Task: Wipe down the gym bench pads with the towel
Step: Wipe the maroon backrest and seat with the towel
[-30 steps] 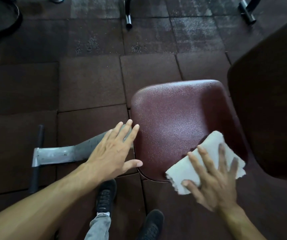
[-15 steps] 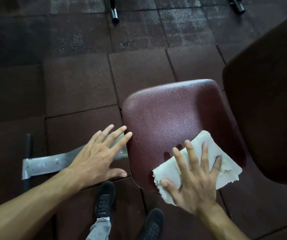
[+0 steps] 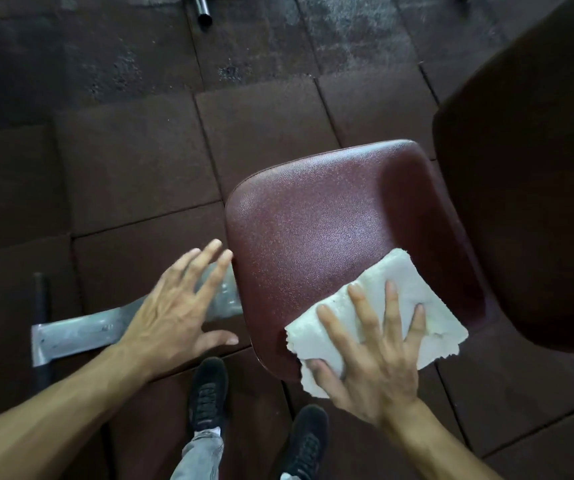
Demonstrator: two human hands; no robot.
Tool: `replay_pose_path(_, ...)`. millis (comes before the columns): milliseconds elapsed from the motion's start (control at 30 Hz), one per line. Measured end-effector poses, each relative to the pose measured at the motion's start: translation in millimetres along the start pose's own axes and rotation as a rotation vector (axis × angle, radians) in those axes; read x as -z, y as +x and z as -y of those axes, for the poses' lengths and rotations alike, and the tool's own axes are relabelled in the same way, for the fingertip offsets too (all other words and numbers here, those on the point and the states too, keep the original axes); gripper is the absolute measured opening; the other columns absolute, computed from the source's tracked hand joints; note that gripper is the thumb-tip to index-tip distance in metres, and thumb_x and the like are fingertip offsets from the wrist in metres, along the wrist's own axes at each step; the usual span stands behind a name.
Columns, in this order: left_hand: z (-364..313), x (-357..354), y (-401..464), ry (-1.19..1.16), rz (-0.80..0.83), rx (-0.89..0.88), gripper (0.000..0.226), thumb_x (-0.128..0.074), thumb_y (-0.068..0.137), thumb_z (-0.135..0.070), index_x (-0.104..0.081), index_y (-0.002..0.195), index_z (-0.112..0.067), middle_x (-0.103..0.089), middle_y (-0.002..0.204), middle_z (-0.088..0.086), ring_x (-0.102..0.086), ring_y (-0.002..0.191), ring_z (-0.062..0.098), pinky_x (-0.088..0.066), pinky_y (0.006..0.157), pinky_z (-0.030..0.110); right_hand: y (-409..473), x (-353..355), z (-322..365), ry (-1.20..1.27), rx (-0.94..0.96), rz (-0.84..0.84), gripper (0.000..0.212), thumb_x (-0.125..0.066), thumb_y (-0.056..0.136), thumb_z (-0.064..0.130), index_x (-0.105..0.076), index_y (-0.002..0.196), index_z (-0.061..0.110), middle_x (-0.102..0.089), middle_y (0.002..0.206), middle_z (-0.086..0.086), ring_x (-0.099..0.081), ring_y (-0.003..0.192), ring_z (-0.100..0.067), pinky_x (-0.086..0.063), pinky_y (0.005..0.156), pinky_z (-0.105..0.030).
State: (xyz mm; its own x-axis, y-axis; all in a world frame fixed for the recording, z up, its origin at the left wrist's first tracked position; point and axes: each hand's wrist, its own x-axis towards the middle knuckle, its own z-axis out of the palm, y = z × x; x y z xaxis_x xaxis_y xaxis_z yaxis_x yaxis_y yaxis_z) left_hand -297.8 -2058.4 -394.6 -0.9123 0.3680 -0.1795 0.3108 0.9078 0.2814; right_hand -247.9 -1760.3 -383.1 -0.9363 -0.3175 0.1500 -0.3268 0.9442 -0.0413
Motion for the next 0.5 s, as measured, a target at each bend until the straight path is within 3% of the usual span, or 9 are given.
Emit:
replay_pose_path(100,15.9,4.3,6.4,0.018,0.033,0.116,0.136,-0.076,0.051,-0.076,-0.015,0.157,-0.015,-0.019,0.161,0.014,-0.027,0.140,0.036,-0.038,0.108,0.052,21.1,4.8,25.6,0.054,-0.061,0.054,0.063,-0.046,0.091,0.070,-0.059,0.140,0.034,-0.045,0.155,-0.015,-0.030,0.143,-0.057,-0.024,0.105,-0.079)
replay_pose_path(233,29.5,9.0,12.1,0.006,0.103,0.217,0.142,-0.080,0.047,-0.075,-0.010,0.158,-0.020,-0.015,0.162,0.011,-0.019,0.142,0.033,-0.035,0.111,0.054,70.9,5.6,68.4,0.107,-0.086,0.173,0.069,-0.048,0.088,0.073,-0.048,0.147,0.038,-0.037,0.161,-0.012,-0.019,0.147,-0.058,-0.016,0.108,-0.079)
replay_pose_path(367,39.5,14.7,19.6,-0.077,0.128,0.361,0.137,-0.076,0.057,-0.075,0.005,0.157,-0.030,0.000,0.165,0.001,-0.005,0.148,0.026,-0.022,0.120,0.048,120.1,-1.3,79.6,0.093,0.008,0.243,0.067,-0.045,0.088,0.072,-0.044,0.148,0.042,-0.031,0.164,-0.008,-0.011,0.150,-0.055,-0.009,0.109,-0.080)
replay_pose_path(500,46.0,23.4,31.5,-0.052,0.131,0.345,0.125,-0.077,0.067,-0.066,0.000,0.158,-0.026,-0.004,0.166,0.004,-0.010,0.149,0.029,-0.022,0.119,0.046,156.7,-8.6,65.7,0.099,0.032,0.254,0.069,-0.041,0.088,0.076,-0.043,0.149,0.044,-0.025,0.167,-0.003,-0.006,0.151,-0.052,-0.003,0.109,-0.081)
